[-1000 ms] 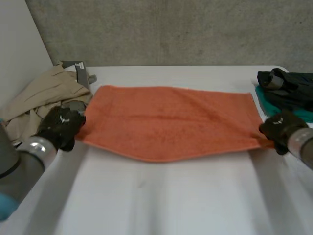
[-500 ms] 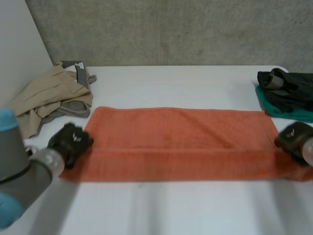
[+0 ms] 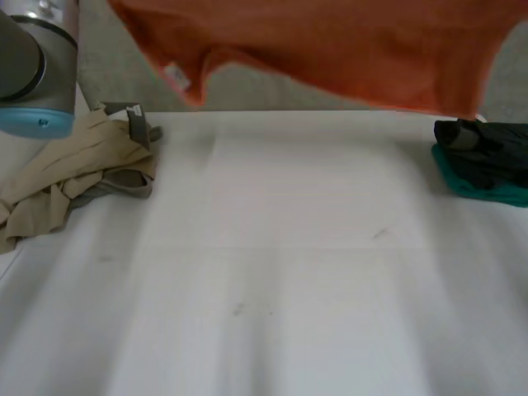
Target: Fold the laundry.
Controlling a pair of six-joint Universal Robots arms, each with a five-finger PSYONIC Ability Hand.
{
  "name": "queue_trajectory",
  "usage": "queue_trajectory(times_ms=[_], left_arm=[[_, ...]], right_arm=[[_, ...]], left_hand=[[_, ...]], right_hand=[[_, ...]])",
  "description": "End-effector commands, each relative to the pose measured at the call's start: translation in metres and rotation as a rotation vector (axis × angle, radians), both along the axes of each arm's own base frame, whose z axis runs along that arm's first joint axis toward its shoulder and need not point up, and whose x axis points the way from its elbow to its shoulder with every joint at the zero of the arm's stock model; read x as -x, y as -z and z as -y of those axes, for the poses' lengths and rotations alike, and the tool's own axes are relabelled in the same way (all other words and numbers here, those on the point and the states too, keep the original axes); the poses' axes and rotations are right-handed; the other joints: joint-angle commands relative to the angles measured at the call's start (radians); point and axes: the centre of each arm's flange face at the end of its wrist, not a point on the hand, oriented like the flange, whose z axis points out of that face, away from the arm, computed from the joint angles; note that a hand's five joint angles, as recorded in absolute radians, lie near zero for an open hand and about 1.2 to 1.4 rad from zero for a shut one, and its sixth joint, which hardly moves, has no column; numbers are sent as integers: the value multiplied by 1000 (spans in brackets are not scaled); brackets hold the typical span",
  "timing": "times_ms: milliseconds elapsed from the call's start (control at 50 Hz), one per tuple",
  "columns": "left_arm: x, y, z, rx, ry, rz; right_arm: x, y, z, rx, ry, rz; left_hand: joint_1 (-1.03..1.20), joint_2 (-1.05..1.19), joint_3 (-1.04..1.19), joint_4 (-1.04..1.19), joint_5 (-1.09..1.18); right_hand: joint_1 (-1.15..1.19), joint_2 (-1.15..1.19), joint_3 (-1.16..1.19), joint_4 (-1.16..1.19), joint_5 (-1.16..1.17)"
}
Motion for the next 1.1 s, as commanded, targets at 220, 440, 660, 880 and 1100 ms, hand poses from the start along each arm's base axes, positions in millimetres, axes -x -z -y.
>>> queue_trajectory(times_ms=[220,440,660,880,1100], left_arm=[[-21,176,-25,-472,0,102],[-33,238,-107,-692,75,208],[-75,225,-230,-1000,36,484],[-73,244,-200,-1065,23,536],[-34,260,-102,-906,23,511]], right_arm=[[-9,150,-3,-507,-128,-4],[5,230,-71,-975,-116,-48],[56,200,-166,-1438,0,-326],[64,214,-123,-1285,49,-293],[31,237,-69,-1087,26,-296]], left_hand=[[247,197,202,194,237],[247,197,202,194,237],[247,197,202,194,237],[247,197,202,194,237],[247,197,202,194,237]], right_hand=[[257,205,200,196,190],[257,205,200,196,190],[257,205,200,196,190],[257,205,200,196,190],[257,205,200,196,190]])
